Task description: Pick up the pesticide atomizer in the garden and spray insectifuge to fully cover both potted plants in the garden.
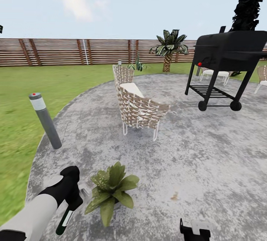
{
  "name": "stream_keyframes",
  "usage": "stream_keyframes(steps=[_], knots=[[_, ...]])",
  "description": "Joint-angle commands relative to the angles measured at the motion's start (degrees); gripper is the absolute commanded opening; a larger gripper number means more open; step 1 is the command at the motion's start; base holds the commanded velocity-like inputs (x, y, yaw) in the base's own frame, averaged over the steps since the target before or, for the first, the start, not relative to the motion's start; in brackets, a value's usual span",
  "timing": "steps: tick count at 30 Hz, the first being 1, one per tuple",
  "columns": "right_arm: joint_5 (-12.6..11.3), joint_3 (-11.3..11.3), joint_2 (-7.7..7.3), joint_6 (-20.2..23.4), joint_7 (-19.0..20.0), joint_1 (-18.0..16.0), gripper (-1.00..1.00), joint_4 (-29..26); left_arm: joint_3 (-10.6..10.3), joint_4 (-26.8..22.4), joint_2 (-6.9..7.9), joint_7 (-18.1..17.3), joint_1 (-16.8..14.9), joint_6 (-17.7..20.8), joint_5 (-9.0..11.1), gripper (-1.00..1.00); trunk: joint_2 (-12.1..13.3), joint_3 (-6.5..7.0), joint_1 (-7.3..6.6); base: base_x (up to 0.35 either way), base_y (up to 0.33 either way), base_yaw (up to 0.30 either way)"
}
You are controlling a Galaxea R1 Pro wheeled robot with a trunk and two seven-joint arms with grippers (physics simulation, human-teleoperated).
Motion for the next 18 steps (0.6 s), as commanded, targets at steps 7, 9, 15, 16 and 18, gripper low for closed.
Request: stream_keyframes(steps=[7,9,15,16,18], knots=[[-0.5,0.5,0.09,-0.1,-0.1,0.0,1.0,0.0,-0.1,-0.1,0.07,-0.5,0.0,0.4,-0.5,-1.0,0.0,-0.06,0.01,0.045,-0.26,0.001],[-0.5,0.5,0.11,-0.1,-0.1,0.0,1.0,0.0,-0.1,-0.1,0.07,-0.5,0.0,0.4,-0.4,-1.0,0.0,-0.06,0.01,0.001,-0.272,0.07],[-0.5,0.5,0.19,-0.1,-0.1,0.0,1.0,0.0,-0.2,-0.1,0.07,-0.5,0.0,0.4,-0.5,-1.0,0.0,-0.06,0.01,0.0,-0.235,0.248],[-0.5,0.5,0.2,-0.1,-0.1,0.0,1.0,0.0,-0.2,-0.1,0.07,-0.5,0.0,0.4,-0.4,-1.0,0.0,-0.06,0.01,0.034,-0.088,0.276],[-0.5,0.5,0.2,-0.1,-0.1,0.0,1.0,0.0,-0.2,-0.1,0.14,-0.5,0.0,0.4,-0.5,-1.0,0.0,-0.06,0.01,0.092,-0.04,0.277]])
